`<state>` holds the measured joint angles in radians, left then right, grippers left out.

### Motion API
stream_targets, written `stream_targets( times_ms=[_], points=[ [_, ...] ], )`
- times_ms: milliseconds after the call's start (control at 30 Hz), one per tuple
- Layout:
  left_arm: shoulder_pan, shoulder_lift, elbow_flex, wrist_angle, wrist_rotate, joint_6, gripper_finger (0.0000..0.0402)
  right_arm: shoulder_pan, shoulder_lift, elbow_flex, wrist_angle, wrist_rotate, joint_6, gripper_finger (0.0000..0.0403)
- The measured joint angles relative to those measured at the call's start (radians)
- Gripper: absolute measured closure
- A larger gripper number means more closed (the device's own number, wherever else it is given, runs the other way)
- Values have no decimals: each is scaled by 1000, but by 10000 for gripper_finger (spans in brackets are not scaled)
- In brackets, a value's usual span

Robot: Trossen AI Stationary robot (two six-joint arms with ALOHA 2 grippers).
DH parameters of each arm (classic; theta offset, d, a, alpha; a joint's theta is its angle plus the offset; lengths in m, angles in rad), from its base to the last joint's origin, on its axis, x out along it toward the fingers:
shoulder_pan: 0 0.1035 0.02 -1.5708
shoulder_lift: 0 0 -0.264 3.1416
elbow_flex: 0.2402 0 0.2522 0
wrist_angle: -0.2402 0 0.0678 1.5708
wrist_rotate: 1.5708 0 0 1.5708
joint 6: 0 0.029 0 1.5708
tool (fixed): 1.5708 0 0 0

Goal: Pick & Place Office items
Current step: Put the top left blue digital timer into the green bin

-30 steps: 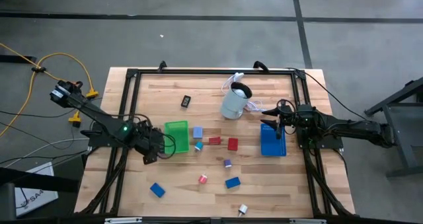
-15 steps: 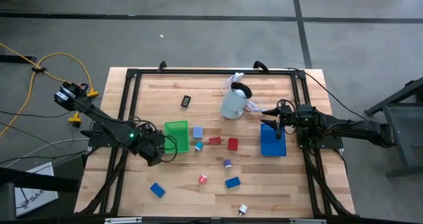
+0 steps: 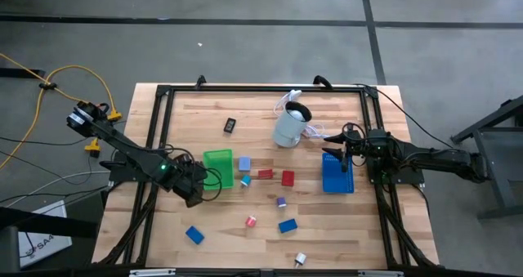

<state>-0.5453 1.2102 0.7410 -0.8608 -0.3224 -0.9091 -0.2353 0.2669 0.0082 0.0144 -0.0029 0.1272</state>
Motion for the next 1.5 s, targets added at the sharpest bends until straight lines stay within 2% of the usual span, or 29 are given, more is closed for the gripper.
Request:
stream_targets(
  times_ms=[733, 1233, 1500],
  points=[
    [0, 1, 0, 6, 6, -26, 57, 0, 0, 0, 0, 0, 0, 227],
    [0, 83, 0, -13, 19, -68, 56, 0, 0, 0, 0, 0, 0, 227],
    [0, 83, 0, -13, 69, -25, 6, 0, 0, 0, 0, 0, 0, 227]
  ],
)
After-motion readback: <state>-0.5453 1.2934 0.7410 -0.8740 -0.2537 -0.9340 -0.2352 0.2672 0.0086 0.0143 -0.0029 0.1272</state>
